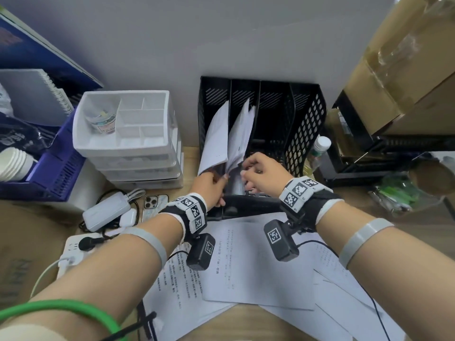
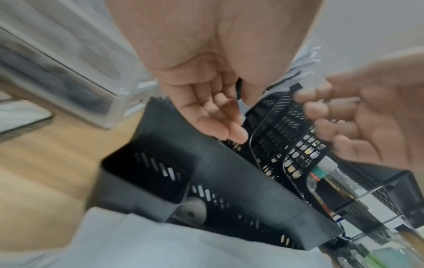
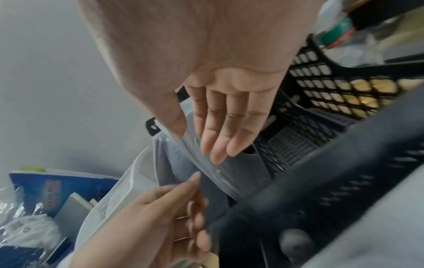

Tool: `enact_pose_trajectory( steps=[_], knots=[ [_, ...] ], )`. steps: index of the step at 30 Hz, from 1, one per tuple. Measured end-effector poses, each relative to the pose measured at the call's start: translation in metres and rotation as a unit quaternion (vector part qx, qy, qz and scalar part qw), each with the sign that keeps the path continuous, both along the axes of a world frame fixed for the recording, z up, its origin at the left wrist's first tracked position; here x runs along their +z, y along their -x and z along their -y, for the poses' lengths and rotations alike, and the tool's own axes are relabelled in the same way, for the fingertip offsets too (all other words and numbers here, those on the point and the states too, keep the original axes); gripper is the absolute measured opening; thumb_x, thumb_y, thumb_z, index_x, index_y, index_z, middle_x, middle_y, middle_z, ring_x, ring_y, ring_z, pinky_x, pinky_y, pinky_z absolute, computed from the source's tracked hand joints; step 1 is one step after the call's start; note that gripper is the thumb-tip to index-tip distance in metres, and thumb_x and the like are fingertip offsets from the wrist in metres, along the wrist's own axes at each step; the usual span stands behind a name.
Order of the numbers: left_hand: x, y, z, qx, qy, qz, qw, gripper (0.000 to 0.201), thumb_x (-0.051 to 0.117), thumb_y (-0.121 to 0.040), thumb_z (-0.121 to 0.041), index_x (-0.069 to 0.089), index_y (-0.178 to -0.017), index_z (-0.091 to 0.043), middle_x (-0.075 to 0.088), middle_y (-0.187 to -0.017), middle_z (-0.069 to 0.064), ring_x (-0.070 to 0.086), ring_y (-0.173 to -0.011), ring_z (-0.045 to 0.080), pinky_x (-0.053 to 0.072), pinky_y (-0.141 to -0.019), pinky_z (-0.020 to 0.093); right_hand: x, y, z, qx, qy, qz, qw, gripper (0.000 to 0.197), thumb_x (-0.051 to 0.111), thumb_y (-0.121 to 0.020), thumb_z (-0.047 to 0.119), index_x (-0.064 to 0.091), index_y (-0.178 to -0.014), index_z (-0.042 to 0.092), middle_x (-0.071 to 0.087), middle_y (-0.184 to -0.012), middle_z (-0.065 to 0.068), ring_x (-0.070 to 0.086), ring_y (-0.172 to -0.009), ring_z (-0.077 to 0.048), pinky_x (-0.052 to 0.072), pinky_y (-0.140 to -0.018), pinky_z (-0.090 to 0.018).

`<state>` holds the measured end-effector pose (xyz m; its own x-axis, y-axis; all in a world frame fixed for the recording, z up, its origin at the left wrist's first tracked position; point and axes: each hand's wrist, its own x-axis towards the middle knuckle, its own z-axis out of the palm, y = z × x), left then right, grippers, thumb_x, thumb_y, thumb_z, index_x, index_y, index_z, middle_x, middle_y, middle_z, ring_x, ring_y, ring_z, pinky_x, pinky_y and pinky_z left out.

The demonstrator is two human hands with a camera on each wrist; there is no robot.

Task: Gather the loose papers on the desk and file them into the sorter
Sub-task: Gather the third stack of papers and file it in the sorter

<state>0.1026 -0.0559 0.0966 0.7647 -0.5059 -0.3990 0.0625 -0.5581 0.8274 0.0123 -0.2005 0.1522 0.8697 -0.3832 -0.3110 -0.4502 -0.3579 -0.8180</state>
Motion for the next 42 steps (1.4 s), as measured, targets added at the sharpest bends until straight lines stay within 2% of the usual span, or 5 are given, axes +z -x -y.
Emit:
enact_pose_trajectory(
  steps=[6, 14, 30, 36, 42],
  knots=[
    [-0.038, 0.024, -0.065, 0.01, -0.083, -0.072, 0.994, 0.026, 0.054, -0.101, -0.026, 0.055, -0.079, -0.011, 0.062, -0.072, 0.009, 0.064, -0.062, 0.022, 0.06, -0.074, 0.044, -0.068, 0.086, 0.009, -0.054, -0.012, -0.134, 0.989, 0.02, 0.059, -0.089, 0.015, 0.066, -0.071, 0.013, 0.065, -0.07, -0.011, 0.059, -0.059, -0.023, 0.053, -0.062, -0.032],
    [-0.087, 0.099, -0.122, 0.085, -0.152, -0.225, 0.959, 0.038, 0.064, -0.095, -0.019, 0.051, -0.13, -0.011, 0.066, -0.111, 0.015, 0.069, -0.096, 0.03, 0.06, -0.087, 0.047, -0.133, 0.187, 0.021, -0.194, 0.107, -0.319, 0.922, 0.066, 0.072, -0.081, 0.025, 0.037, -0.133, 0.005, 0.045, -0.134, -0.023, 0.054, -0.117, -0.042, 0.045, -0.095, -0.043],
    [-0.071, 0.142, -0.109, 0.071, -0.113, -0.192, 0.972, 0.053, 0.078, -0.083, -0.037, 0.054, -0.126, -0.018, 0.065, -0.117, 0.008, 0.064, -0.105, 0.025, 0.057, -0.088, 0.039, -0.106, 0.236, 0.045, -0.136, -0.011, -0.148, 0.98, 0.021, 0.059, -0.092, 0.033, 0.063, -0.098, 0.013, 0.066, -0.103, -0.016, 0.062, -0.094, -0.031, 0.05, -0.085, -0.039],
    [-0.049, 0.126, -0.101, 0.063, -0.002, -0.234, 0.97, 0.043, 0.066, -0.093, -0.009, 0.056, -0.134, -0.015, 0.07, -0.124, 0.011, 0.068, -0.112, 0.032, 0.057, -0.092, 0.047, -0.107, 0.231, 0.042, -0.212, -0.1, -0.098, 0.967, 0.029, 0.07, -0.081, 0.038, 0.064, -0.099, 0.017, 0.068, -0.113, -0.011, 0.065, -0.102, -0.032, 0.05, -0.098, -0.055],
    [-0.005, 0.082, -0.102, -0.109, -0.02, 0.023, 0.994, 0.021, 0.06, -0.096, -0.015, 0.066, -0.09, -0.033, 0.075, -0.098, 0.004, 0.068, -0.091, 0.021, 0.056, -0.09, 0.042, -0.075, 0.201, 0.036, -0.193, 0.105, -0.026, 0.975, 0.082, 0.086, -0.069, 0.021, 0.038, -0.135, 0.012, 0.045, -0.132, -0.01, 0.05, -0.119, -0.024, 0.042, -0.106, -0.042]
  ],
)
